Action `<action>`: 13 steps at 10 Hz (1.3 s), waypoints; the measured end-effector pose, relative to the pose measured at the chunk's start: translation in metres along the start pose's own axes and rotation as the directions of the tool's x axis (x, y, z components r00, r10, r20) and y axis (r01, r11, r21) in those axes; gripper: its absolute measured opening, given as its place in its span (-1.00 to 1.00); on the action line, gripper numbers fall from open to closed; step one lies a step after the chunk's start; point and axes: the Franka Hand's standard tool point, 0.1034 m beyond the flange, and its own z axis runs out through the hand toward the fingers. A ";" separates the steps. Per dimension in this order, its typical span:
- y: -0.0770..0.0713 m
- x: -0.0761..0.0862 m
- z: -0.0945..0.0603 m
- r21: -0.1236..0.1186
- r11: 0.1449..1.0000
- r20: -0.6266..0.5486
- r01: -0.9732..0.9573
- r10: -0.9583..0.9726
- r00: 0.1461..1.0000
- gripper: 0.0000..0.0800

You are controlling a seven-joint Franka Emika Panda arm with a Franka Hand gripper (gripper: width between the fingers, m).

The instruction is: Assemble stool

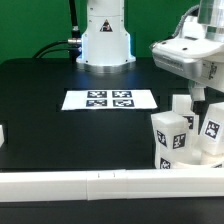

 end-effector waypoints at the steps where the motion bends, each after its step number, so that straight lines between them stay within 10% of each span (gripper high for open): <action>1: 0.000 0.000 0.000 0.001 0.997 0.000 -0.071 0.071 0.997 0.13; 4: -0.001 -0.001 0.001 0.003 0.974 0.002 -0.227 0.227 0.974 -0.95; 7: -0.002 -0.003 0.001 0.006 0.980 0.005 -0.200 0.200 0.980 -1.00; 10: -0.008 -0.006 -0.013 0.077 0.974 0.038 -0.215 0.213 0.976 -1.00; 12: -0.010 -0.001 -0.022 0.141 0.946 0.079 -0.293 0.285 0.955 -0.32; 13: -0.010 0.005 -0.023 0.145 0.945 0.081 -0.295 0.285 0.955 -0.32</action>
Offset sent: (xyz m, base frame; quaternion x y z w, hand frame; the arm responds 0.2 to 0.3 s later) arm 0.0000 0.0000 0.0000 0.0000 0.0000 0.1296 0.9916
